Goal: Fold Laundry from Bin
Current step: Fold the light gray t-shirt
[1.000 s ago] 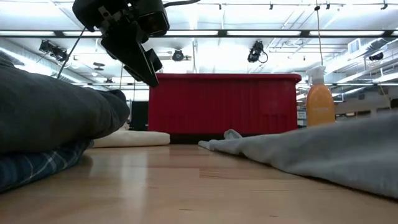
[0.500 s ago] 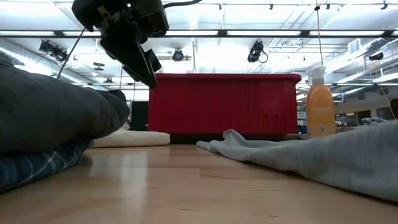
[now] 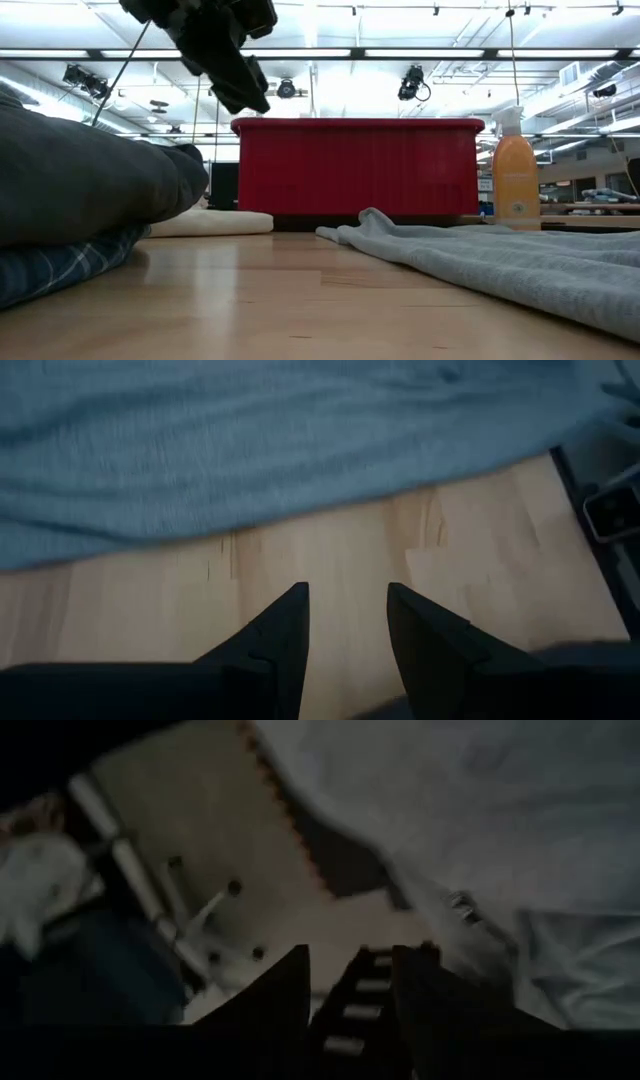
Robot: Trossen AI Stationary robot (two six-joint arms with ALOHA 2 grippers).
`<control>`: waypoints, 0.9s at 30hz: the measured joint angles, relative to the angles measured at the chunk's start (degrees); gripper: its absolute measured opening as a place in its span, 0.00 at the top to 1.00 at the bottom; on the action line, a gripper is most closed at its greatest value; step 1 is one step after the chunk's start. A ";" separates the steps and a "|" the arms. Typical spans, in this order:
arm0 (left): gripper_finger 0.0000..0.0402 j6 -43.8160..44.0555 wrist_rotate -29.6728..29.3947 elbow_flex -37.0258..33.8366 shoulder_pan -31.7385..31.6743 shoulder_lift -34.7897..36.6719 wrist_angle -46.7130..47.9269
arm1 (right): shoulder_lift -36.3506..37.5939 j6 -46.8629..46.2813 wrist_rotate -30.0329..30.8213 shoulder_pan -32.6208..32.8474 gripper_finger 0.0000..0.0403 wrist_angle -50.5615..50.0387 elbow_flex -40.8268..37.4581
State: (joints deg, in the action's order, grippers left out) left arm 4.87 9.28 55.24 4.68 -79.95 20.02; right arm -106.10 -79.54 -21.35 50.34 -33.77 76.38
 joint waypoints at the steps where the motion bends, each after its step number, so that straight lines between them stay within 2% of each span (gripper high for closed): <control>1: 0.65 0.00 0.00 0.00 -0.15 -0.33 -1.15 | 0.00 -1.16 2.30 0.00 0.63 -0.40 0.00; 6: 0.65 0.60 -0.44 0.00 -2.64 -4.45 -6.77 | 0.00 -8.85 17.89 0.31 0.64 -2.70 0.00; 9: 0.65 1.31 -0.53 0.00 -4.53 -8.53 -10.52 | 0.00 -9.76 22.91 -0.21 0.64 -3.02 0.00; 11: 0.65 1.34 -0.87 0.00 -5.89 -11.36 -13.04 | 0.00 -9.69 23.39 -1.12 0.64 -3.66 0.00; 14: 0.65 0.57 -4.53 0.58 -8.03 -15.60 -15.08 | 0.00 -9.61 23.32 -2.81 0.64 -4.05 0.00; 20: 0.65 -10.62 -15.40 4.68 -11.69 -21.31 -17.39 | 0.00 -12.76 23.42 -4.98 0.64 -5.97 0.00; 24: 0.65 -14.27 -14.76 5.82 -15.16 -25.06 -23.38 | 0.00 -14.93 24.73 -5.31 0.64 -7.69 0.00; 27: 0.65 -14.62 -13.35 6.78 -17.80 -28.03 -24.54 | 0.00 -15.60 25.06 -5.31 0.64 -7.54 0.00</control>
State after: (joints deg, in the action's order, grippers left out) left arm -9.75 -4.07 62.03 -13.12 -107.98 -4.52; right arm -106.10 -95.13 3.72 45.04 -41.31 76.38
